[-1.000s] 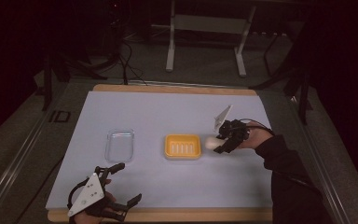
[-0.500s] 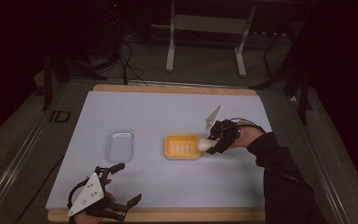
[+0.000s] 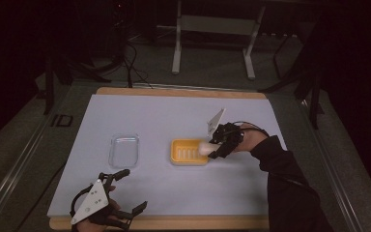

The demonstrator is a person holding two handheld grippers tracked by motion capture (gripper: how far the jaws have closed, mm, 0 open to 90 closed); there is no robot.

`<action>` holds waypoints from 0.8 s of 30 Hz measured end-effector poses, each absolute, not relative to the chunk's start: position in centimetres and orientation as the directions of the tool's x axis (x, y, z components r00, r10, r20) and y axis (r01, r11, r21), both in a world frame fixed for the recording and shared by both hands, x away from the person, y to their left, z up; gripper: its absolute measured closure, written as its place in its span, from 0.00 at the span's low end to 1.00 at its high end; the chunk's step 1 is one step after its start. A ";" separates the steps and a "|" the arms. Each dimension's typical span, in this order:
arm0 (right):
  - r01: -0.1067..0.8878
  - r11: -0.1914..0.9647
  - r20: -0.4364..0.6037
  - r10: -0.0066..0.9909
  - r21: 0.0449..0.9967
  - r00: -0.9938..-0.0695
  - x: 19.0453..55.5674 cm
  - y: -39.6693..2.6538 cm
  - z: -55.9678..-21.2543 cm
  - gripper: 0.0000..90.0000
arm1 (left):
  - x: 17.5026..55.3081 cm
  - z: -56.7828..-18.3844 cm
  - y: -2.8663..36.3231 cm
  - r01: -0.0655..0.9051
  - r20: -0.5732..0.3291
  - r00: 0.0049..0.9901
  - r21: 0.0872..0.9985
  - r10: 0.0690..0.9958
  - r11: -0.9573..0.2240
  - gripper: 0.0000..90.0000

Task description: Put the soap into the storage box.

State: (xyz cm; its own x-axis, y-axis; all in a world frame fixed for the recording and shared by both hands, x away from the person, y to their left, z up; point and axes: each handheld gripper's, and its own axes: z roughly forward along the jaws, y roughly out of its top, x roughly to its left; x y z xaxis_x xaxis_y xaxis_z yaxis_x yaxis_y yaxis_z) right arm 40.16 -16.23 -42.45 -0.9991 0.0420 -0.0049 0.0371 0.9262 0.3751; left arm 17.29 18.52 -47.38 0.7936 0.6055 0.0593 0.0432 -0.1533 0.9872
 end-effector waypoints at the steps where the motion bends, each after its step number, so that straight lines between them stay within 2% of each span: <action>1: 0.036 0.927 -0.006 0.042 0.374 -0.999 40.1 -16.1 -42.5 0.55 | 17.3 -47.4 18.5 0.043 0.060 0.793 0.987 0.606 -0.154 0.00; 14: 0.019 0.926 0.004 0.019 0.377 -1.000 40.2 -14.7 -42.3 0.55 | 17.3 -47.4 18.5 0.045 0.060 0.798 0.986 0.599 -0.159 0.00; 24: -0.039 0.903 -0.024 -0.032 0.429 -0.999 40.6 -13.4 -41.5 0.55 | 17.3 -47.4 18.5 0.044 0.062 0.798 0.986 0.599 -0.161 0.00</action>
